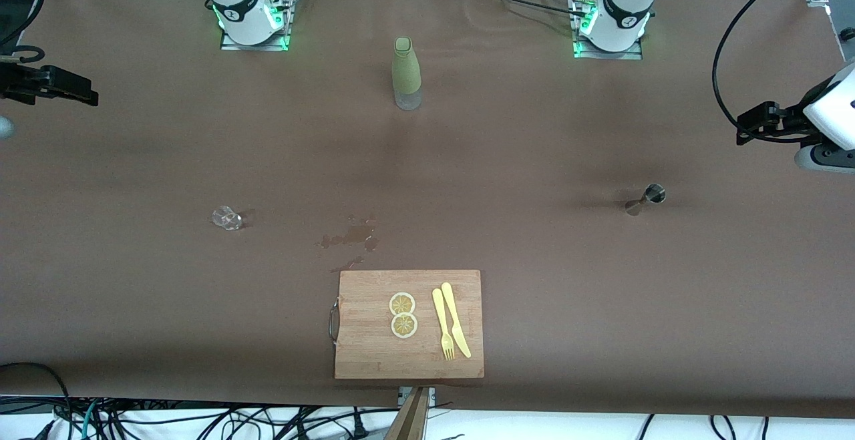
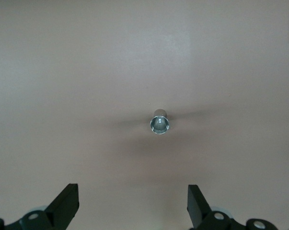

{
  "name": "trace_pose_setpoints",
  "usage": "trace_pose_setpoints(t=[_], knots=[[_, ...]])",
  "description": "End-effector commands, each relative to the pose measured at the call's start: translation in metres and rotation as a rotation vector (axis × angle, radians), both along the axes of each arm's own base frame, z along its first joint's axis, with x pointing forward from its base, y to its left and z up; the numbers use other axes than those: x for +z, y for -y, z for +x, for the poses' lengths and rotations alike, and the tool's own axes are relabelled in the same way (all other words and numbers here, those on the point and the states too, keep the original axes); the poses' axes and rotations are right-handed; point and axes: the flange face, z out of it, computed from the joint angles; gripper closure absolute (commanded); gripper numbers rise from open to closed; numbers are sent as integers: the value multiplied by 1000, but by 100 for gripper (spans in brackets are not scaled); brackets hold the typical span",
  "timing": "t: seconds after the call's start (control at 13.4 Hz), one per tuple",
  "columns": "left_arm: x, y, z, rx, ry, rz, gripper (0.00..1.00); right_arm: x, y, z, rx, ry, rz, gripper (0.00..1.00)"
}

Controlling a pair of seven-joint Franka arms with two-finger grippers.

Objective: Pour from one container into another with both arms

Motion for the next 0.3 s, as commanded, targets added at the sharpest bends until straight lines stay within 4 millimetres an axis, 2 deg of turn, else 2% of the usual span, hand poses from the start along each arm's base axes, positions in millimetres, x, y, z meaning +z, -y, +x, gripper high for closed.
trace_pose_setpoints(t=[0.0,0.22], knots=[[2,-5,-8,-8,5,-3,0,2,0,-4,-14,10,4,0],[4,0,-9,133,20,-25,0,2,1,-4,-16,13,3,0]])
